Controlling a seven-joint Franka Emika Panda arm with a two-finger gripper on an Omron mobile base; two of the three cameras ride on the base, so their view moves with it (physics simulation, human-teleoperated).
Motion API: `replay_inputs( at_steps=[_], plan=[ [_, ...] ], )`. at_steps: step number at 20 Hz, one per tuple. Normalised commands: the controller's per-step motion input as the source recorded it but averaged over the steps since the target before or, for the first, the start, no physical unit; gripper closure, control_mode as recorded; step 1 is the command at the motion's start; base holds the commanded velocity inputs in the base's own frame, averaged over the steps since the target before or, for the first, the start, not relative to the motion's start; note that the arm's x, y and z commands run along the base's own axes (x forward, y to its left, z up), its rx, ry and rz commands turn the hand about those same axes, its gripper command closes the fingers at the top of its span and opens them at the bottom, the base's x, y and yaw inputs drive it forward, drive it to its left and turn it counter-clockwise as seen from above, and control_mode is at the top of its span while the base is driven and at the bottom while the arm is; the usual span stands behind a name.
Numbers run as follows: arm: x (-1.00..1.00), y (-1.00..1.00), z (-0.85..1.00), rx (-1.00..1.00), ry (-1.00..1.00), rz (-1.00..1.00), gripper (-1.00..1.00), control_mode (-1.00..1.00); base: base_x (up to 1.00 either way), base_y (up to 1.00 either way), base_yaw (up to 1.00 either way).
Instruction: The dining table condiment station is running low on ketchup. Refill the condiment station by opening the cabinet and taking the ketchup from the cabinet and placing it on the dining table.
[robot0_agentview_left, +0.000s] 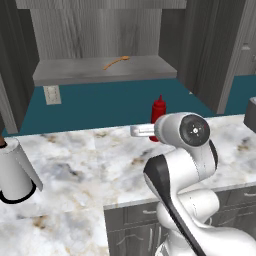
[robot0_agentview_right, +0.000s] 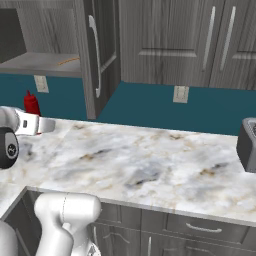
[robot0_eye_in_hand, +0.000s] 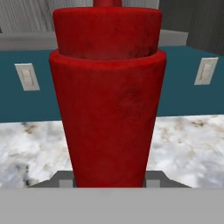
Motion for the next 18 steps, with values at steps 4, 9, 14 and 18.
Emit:
replay_inputs(
  at_steps=[4, 9, 14, 18],
  plan=[
    [0.00, 0.00, 0.00, 0.00, 0.00, 0.00, 1.00, -1.00, 0.00, 0.00, 0.00],
    [0.00, 0.00, 0.00, 0.00, 0.00, 0.00, 1.00, -1.00, 0.00, 0.00, 0.00],
    [-0.07, 0.00, 0.00, 0.00, 0.00, 0.00, 1.00, 1.00, -0.05, 0.00, 0.00],
    [0.00, 0.00, 0.00, 0.00, 0.00, 0.00, 1.00, 1.00, -0.49, -0.04, -0.05]
  ],
)
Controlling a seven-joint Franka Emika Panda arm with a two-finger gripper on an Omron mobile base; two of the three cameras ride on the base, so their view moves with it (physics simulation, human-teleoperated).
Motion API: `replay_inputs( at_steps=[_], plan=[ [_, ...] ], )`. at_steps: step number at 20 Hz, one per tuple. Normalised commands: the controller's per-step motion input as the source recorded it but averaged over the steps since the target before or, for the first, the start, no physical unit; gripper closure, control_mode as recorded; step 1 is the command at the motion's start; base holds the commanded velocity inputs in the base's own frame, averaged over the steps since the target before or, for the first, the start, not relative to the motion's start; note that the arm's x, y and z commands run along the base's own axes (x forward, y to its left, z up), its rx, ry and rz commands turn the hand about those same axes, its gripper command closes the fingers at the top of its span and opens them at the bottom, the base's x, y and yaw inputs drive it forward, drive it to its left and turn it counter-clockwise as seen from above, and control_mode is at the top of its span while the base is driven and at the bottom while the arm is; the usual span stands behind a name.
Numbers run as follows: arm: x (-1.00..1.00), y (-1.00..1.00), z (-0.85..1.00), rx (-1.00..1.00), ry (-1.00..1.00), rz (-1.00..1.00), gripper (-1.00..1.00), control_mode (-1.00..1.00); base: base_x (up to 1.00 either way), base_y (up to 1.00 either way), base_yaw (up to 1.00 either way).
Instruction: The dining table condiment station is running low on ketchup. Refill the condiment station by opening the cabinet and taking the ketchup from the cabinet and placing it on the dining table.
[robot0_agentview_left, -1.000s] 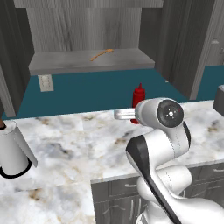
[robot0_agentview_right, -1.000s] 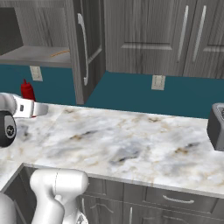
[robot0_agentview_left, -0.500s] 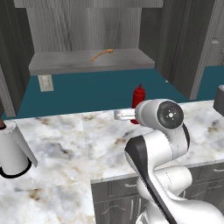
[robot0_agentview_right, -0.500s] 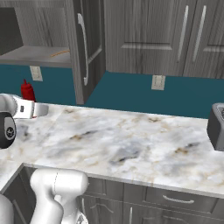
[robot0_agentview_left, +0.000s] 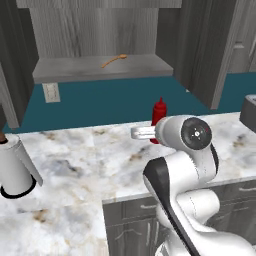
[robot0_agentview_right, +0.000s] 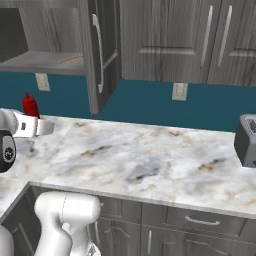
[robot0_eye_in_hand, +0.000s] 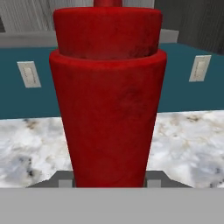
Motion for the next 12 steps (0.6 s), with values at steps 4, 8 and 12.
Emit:
replay_inputs(
  at_steps=[4, 8, 12],
  plan=[
    [0.00, 0.00, 0.00, 0.00, 0.00, 0.00, 1.00, 1.00, -0.49, -0.36, -0.42],
    [0.00, 0.00, 0.00, 0.00, 0.00, 0.00, 1.00, 1.00, -0.12, -0.81, -0.66],
    [0.00, 0.00, 0.00, 0.00, 0.00, 0.00, 1.00, 1.00, 0.00, -0.93, -0.70]
  ],
)
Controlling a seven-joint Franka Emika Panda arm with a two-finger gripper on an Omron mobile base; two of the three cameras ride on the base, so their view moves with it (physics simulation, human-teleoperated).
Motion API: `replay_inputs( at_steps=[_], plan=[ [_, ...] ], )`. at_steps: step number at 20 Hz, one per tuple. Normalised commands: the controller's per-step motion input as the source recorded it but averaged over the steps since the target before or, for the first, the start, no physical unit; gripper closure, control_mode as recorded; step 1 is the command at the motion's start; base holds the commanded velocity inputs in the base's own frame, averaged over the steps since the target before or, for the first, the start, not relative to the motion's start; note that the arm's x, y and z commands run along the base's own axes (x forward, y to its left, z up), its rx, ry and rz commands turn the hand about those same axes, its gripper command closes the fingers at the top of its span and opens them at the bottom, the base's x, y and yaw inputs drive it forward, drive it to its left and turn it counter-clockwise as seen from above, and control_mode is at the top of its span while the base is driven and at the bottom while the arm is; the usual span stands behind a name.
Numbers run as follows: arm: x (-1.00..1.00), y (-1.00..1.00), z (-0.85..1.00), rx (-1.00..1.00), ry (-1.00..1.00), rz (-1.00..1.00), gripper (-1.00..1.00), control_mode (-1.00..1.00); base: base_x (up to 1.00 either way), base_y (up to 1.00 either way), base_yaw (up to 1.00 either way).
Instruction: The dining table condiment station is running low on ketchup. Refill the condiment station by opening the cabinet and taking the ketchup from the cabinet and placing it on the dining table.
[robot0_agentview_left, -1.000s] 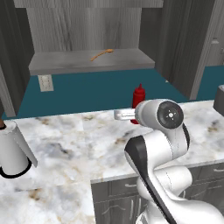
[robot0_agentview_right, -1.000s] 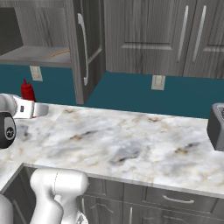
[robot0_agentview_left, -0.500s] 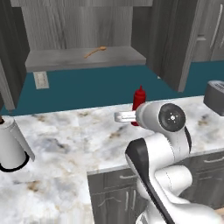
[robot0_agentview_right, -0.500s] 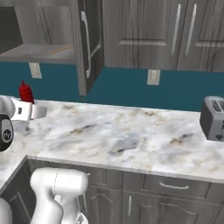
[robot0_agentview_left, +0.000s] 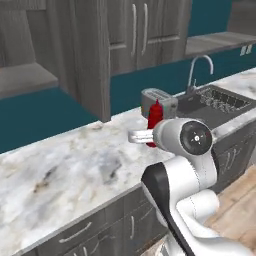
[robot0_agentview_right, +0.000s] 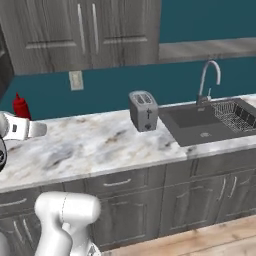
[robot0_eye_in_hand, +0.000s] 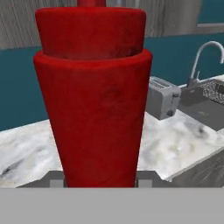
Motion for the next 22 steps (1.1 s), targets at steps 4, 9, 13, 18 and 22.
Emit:
replay_inputs(
  at_steps=[4, 9, 13, 18, 22],
  plan=[
    [0.00, 0.00, 0.00, 0.00, 0.00, 0.00, 1.00, 1.00, 0.00, -0.93, -0.71],
    [0.00, 0.00, 0.00, 0.00, 0.00, 0.00, 1.00, 1.00, 0.00, -0.79, -0.75],
    [0.00, 0.00, 0.00, 0.00, 0.00, 0.00, 1.00, 1.00, 0.00, -0.72, -0.77],
    [0.00, 0.00, 0.00, 0.00, 0.00, 0.00, 1.00, 1.00, 0.00, -0.71, -0.77],
    [0.00, 0.00, 0.00, 0.00, 0.00, 0.00, 1.00, 1.00, 0.00, -0.70, -0.77]
  ],
)
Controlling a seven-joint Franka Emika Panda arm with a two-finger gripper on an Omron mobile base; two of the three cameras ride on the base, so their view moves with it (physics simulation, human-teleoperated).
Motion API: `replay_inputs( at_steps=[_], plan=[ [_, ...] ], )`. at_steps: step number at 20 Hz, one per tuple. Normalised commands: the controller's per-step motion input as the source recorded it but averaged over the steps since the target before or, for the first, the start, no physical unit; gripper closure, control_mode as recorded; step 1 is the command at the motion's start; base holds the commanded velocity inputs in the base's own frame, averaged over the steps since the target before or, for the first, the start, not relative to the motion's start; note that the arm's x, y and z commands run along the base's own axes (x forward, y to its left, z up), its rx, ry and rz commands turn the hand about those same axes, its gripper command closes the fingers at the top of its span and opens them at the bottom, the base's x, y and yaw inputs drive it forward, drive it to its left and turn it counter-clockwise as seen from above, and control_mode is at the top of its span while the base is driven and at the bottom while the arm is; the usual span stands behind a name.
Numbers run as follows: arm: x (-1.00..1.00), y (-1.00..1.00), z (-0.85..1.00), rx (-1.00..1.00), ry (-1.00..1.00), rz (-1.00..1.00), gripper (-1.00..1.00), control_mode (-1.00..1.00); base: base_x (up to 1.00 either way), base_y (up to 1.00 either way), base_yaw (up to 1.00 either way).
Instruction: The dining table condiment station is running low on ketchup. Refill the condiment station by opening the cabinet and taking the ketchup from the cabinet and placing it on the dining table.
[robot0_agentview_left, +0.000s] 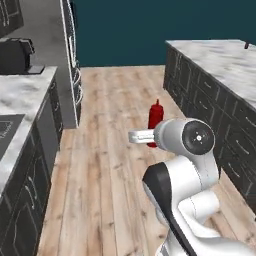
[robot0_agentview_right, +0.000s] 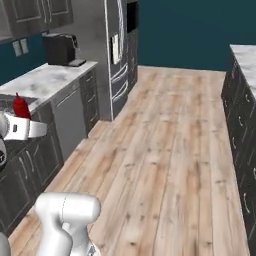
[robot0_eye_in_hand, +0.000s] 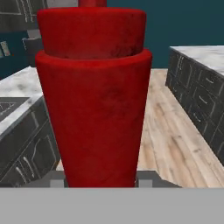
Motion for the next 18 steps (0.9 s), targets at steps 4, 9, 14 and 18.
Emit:
replay_inputs(
  at_steps=[4, 9, 14, 18],
  plan=[
    [0.00, 0.00, 0.00, 0.00, 0.00, 0.00, 1.00, 1.00, 0.01, -0.61, -0.76],
    [0.00, 0.00, 0.00, 0.00, 0.00, 0.00, 1.00, 1.00, 0.12, -0.54, -0.73],
    [0.00, 0.00, 0.00, 0.00, 0.00, 0.00, 1.00, 1.00, 0.50, -0.29, -0.65],
    [0.00, 0.00, 0.00, 0.00, 0.00, 0.00, 1.00, 1.00, 0.69, -0.30, -0.58]
  ],
)
